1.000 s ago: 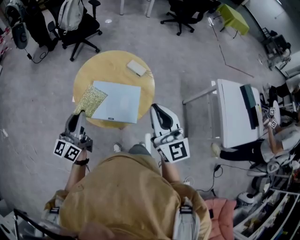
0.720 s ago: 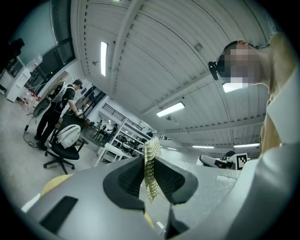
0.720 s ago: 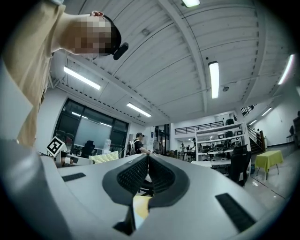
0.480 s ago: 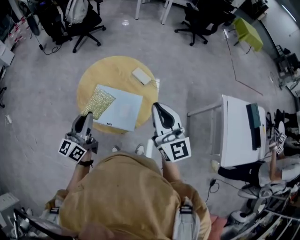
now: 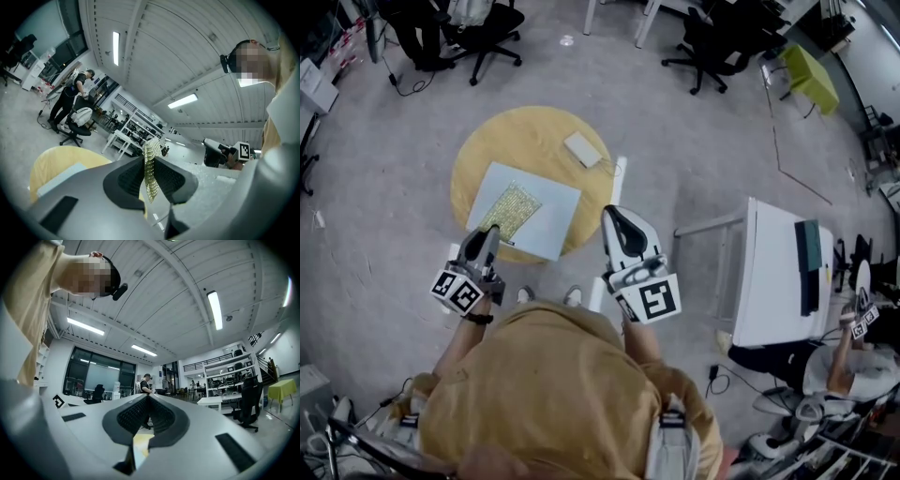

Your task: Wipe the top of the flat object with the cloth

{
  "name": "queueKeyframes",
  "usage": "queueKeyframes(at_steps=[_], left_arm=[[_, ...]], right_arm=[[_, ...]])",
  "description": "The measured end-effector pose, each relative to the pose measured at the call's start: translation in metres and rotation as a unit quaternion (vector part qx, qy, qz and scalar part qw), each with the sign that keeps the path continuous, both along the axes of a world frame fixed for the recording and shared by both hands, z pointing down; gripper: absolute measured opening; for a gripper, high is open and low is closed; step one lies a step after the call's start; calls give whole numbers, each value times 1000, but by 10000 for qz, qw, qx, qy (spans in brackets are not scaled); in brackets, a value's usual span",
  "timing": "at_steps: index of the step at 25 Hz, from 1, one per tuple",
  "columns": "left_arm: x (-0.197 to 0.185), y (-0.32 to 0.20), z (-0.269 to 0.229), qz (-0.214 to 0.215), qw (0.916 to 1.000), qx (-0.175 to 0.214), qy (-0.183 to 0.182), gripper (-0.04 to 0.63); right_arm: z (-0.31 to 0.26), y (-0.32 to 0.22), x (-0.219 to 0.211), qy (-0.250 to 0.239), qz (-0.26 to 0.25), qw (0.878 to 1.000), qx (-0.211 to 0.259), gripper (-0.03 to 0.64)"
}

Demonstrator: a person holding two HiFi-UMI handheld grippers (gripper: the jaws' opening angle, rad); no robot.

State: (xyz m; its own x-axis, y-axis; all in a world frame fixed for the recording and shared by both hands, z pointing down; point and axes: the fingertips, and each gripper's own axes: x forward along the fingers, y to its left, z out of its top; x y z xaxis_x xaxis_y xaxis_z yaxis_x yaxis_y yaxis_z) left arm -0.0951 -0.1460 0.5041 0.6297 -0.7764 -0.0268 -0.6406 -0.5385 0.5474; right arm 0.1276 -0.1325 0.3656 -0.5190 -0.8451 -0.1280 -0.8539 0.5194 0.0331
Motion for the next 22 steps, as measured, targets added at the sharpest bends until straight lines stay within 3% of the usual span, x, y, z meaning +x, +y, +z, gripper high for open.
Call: queueKeyframes(at_steps=[3,8,15,22], left_arm=[[0,1,31,-16,9995,-314,-105,61],[39,6,97,-177,9958,-891,-102,61],[67,20,175,-248,9855,-1674,155,61],[96,32,204,-259,9786,-2030,238,61]], right_arm=[[1,2,-2,52,-55,9999,-84,2],[23,9,38,174,-109,9995,-234,2],[36,19,63,311,-105,9988,-374,2],[30,20,71,61,-95,9993,-367,2]])
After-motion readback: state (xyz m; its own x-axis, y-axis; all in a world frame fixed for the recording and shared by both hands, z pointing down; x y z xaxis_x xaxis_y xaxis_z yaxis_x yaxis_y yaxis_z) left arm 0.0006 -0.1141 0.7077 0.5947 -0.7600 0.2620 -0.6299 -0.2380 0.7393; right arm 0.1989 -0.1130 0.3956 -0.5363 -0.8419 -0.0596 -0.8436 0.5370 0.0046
